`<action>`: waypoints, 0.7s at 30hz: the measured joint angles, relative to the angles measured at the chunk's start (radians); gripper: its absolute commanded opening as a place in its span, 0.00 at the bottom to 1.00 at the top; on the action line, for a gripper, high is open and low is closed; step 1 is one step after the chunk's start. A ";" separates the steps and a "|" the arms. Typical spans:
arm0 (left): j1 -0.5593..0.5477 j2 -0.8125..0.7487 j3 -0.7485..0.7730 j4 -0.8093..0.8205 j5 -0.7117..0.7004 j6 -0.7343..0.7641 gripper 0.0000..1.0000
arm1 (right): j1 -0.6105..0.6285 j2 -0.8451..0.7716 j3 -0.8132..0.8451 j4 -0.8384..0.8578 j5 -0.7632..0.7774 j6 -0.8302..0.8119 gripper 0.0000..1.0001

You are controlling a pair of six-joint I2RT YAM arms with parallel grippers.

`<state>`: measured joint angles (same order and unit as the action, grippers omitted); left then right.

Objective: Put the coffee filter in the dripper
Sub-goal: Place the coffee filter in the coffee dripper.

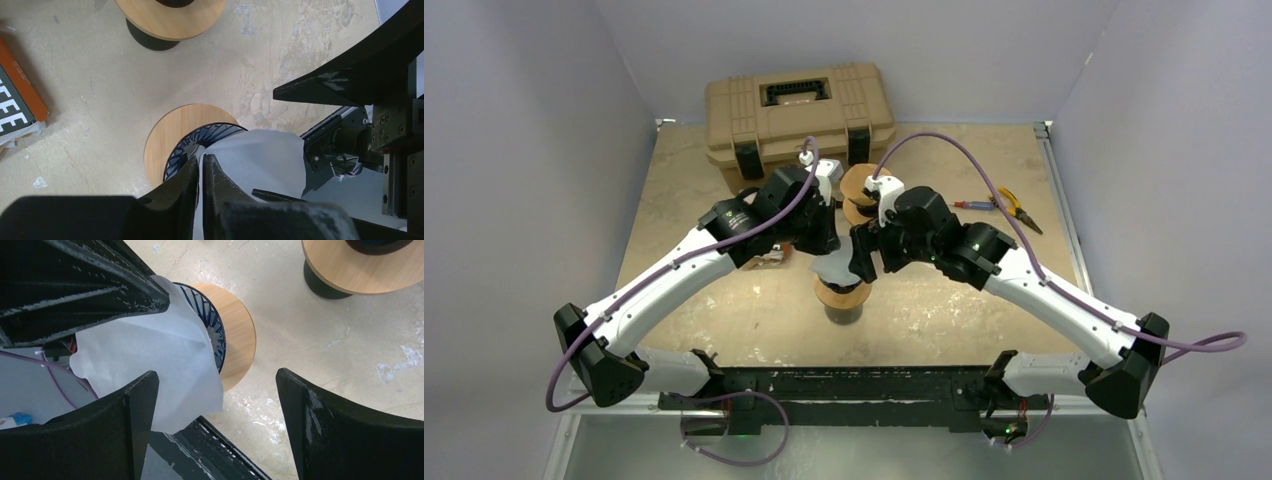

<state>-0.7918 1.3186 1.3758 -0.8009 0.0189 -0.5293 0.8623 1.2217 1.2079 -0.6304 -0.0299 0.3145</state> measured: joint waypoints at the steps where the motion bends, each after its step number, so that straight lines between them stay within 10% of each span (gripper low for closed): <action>1: 0.000 0.000 0.000 0.000 0.001 0.000 0.14 | -0.002 0.003 0.002 0.006 -0.002 0.001 0.91; 21: 0.000 0.000 -0.002 -0.009 -0.076 0.026 0.50 | -0.039 0.068 0.007 0.067 -0.041 0.017 0.91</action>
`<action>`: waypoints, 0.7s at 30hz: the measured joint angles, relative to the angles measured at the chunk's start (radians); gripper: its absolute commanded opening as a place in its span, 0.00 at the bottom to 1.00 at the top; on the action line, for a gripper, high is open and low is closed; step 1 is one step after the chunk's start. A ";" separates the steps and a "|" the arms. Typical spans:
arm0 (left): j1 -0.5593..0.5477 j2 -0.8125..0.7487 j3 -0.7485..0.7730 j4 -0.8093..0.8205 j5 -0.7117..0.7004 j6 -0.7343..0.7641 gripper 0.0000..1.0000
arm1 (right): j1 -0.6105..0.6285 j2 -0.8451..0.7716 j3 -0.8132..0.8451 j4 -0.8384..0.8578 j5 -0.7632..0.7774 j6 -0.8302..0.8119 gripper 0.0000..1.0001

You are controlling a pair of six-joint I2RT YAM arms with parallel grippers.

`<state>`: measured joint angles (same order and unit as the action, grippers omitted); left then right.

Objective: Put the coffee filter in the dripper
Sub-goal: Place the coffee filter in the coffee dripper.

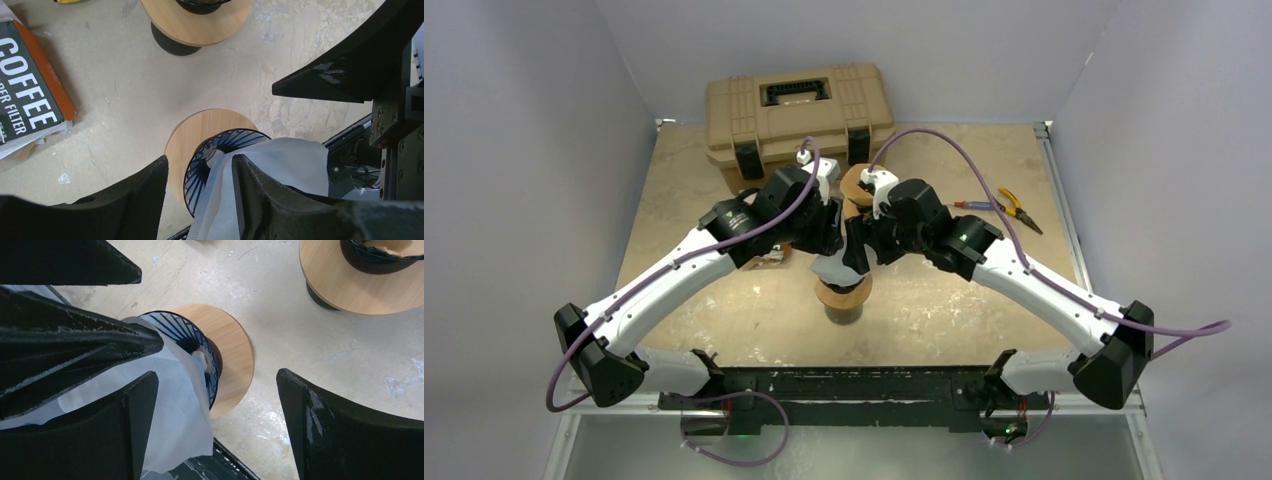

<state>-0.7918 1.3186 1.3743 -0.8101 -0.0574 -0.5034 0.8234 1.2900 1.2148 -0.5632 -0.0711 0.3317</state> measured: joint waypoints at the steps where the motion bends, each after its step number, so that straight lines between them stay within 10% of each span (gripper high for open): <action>1: 0.000 0.000 -0.002 0.000 -0.001 0.000 0.50 | 0.000 0.006 0.000 0.003 -0.002 0.000 0.91; 21: 0.004 0.000 -0.073 -0.019 -0.018 0.010 0.53 | 0.000 0.065 -0.008 0.026 -0.034 0.000 0.85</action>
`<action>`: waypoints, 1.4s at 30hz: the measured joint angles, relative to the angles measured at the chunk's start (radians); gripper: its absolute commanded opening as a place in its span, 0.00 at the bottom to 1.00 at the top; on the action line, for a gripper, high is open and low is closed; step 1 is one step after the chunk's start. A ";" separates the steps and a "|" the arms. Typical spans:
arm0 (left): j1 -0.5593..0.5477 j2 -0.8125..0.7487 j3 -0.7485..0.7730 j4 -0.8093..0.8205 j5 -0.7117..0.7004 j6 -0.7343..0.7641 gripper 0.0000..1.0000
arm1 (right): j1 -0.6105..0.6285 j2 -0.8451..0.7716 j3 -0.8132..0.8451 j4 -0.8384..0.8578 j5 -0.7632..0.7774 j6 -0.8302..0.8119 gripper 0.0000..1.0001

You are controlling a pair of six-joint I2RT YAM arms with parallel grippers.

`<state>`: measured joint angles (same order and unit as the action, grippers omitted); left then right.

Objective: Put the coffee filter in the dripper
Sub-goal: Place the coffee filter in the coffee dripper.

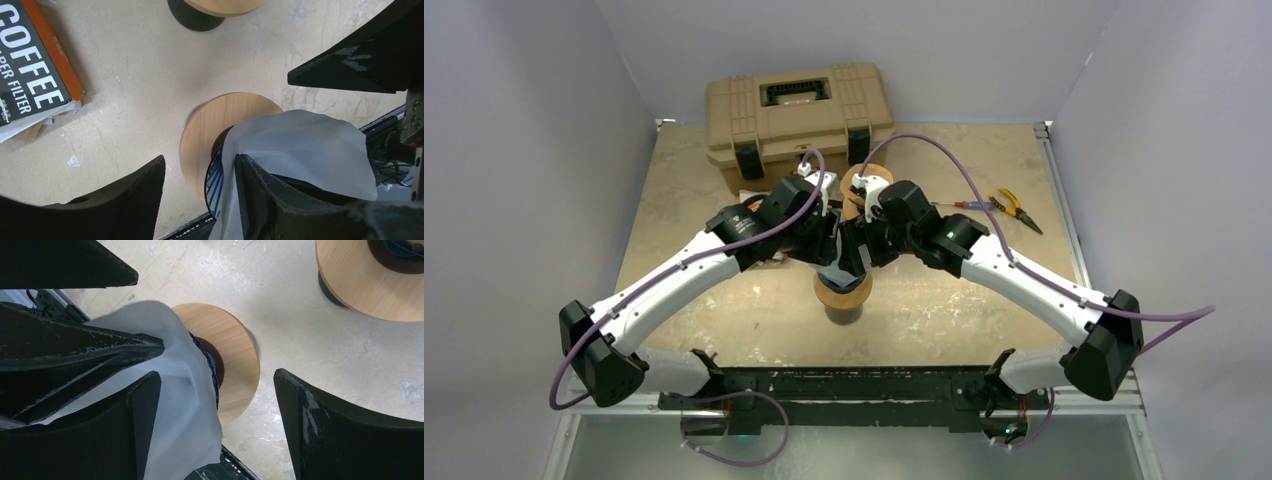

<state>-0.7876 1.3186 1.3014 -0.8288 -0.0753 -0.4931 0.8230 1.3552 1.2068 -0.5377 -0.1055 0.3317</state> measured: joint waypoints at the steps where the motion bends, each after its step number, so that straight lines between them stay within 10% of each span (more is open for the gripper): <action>1: 0.000 0.000 -0.005 0.002 -0.001 0.000 0.53 | 0.000 0.000 -0.002 0.001 -0.001 0.000 0.85; 42: 0.000 0.008 -0.032 0.002 -0.026 -0.001 0.55 | 0.000 0.048 -0.054 0.004 -0.055 -0.037 0.68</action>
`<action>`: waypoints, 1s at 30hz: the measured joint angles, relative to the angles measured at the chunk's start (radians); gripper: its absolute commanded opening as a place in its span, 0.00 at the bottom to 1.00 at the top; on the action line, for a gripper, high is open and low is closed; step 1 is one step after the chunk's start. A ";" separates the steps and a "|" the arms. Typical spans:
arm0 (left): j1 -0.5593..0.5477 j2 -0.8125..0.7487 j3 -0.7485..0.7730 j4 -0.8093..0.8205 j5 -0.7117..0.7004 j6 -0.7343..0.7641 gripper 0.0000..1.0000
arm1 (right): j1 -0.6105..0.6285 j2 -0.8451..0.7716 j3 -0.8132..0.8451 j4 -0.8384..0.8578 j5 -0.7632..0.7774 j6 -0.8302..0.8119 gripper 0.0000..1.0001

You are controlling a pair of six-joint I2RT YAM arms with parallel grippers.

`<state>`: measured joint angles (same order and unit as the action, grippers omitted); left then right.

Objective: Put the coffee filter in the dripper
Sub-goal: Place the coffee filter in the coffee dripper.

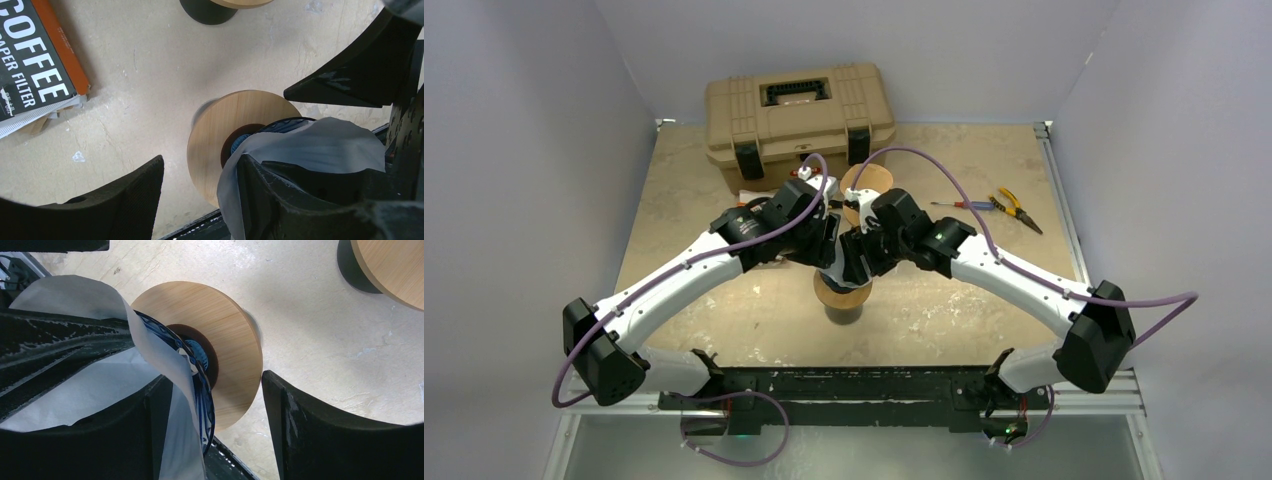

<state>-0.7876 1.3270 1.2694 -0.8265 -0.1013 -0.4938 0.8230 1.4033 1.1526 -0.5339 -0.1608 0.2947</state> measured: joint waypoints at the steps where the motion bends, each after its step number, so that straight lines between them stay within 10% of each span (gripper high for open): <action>1: 0.000 0.000 0.000 0.000 0.000 0.000 0.55 | 0.000 0.000 0.000 0.000 -0.001 -0.001 0.68; 30: 0.000 -0.029 0.001 0.003 0.039 -0.005 0.70 | -0.037 -0.121 -0.008 0.035 -0.015 0.023 0.88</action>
<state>-0.7876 1.2976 1.2705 -0.8230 -0.0624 -0.4992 0.7856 1.2823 1.1442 -0.4992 -0.1757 0.3180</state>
